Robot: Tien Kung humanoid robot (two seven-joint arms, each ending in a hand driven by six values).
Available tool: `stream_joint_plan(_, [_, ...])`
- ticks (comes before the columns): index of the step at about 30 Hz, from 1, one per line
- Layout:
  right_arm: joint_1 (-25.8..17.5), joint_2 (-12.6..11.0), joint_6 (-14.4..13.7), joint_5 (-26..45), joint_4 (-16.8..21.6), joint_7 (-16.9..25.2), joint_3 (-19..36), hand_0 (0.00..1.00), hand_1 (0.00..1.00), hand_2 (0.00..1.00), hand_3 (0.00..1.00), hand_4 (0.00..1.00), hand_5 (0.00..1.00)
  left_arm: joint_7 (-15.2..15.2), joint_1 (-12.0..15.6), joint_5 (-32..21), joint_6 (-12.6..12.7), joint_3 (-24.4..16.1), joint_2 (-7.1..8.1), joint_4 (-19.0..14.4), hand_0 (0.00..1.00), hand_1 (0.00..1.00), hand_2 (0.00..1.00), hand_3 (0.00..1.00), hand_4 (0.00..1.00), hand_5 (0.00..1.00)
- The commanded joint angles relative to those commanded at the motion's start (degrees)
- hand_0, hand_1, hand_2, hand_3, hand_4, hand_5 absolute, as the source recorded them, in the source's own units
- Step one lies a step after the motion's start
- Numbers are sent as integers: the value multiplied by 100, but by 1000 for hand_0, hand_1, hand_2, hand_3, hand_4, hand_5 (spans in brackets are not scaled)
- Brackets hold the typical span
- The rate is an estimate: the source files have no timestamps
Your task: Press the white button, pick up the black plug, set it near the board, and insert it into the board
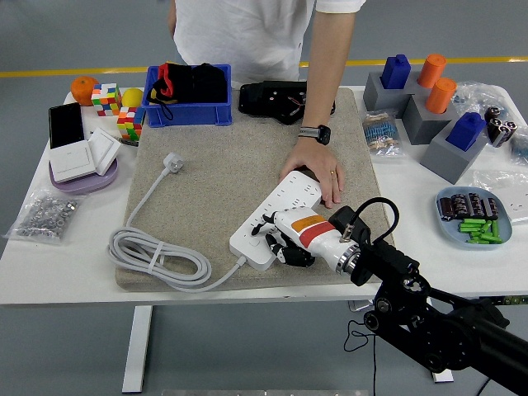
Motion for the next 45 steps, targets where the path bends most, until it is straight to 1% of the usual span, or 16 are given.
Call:
stream_joint_plan(5, [-16, -24, 15, 37, 80, 19, 43, 2, 2, 67, 630, 320, 2, -3, -5, -5, 0, 4, 2, 0, 699, 667, 645, 648, 553, 172])
stream_joint_plan(16, [-41, -93, 69, 102, 163, 18, -108, 2, 2, 67, 629, 315, 2, 0, 6, 1, 5, -14, -1, 0, 697, 668, 645, 648, 554, 173])
stream_joint_plan(45, [-6, -119, 67, 23, 46, 82, -309, 2, 2, 67, 620, 313, 2, -8, -9, -24, -5, 57, 16, 0, 698, 668, 645, 648, 554, 173])
